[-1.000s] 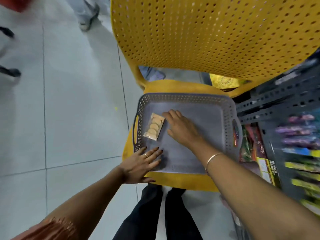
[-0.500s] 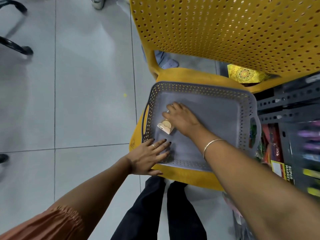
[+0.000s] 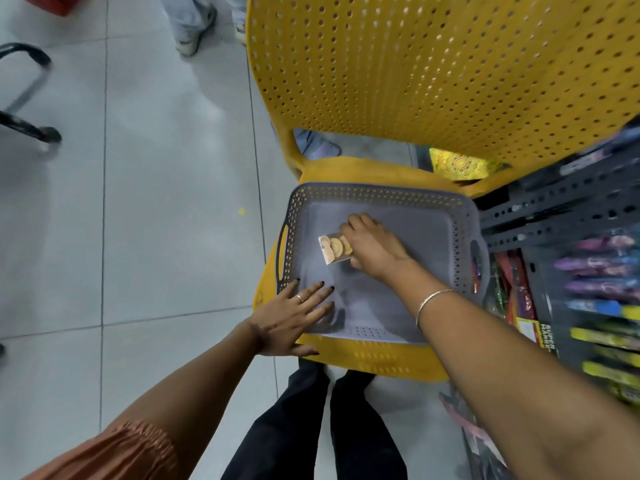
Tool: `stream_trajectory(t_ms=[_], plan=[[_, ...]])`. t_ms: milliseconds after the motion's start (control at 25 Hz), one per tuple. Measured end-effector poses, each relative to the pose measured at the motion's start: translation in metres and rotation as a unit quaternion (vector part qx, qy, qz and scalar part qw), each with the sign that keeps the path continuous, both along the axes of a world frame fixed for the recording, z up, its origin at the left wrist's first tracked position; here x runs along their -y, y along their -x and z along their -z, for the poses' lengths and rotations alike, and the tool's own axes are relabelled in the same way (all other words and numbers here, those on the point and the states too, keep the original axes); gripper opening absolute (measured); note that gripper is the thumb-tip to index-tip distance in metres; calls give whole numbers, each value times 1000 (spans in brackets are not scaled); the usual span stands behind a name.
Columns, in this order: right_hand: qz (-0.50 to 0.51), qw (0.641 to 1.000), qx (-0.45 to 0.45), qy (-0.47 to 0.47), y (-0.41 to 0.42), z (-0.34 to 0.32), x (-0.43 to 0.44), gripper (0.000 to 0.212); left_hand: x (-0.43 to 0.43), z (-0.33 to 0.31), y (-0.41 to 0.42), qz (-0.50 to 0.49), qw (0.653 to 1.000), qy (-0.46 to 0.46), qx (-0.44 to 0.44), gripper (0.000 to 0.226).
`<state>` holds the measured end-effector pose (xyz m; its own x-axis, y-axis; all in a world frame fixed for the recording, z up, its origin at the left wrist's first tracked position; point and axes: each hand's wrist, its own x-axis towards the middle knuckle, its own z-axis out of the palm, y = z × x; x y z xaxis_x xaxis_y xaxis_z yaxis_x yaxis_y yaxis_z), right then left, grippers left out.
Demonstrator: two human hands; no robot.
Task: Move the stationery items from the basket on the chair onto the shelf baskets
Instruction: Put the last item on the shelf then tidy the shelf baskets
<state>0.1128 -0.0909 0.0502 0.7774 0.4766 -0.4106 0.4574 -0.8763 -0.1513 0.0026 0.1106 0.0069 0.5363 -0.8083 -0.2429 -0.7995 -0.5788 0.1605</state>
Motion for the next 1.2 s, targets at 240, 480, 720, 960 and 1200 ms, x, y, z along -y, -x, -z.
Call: stream_trajectory(t_ms=[240, 480, 720, 960, 1200], plan=[[91, 995, 32, -16, -13, -101, 45, 50, 21, -71, -40, -24, 998, 22, 48, 88], [196, 973, 118, -14, -12, -251, 117, 54, 87, -185, -108, 10, 989, 61, 136, 87], [303, 935, 182, -13, 35, -370, 197, 50, 197, -272, -132, 119, 971, 106, 180, 87], [389, 886, 251, 15, 103, -431, 271, 40, 303, -333, -116, 221, 948, 128, 188, 83], [497, 831, 245, 44, 179, -442, 330, 55, 376, -345, -107, 229, 950, 98, 188, 88]])
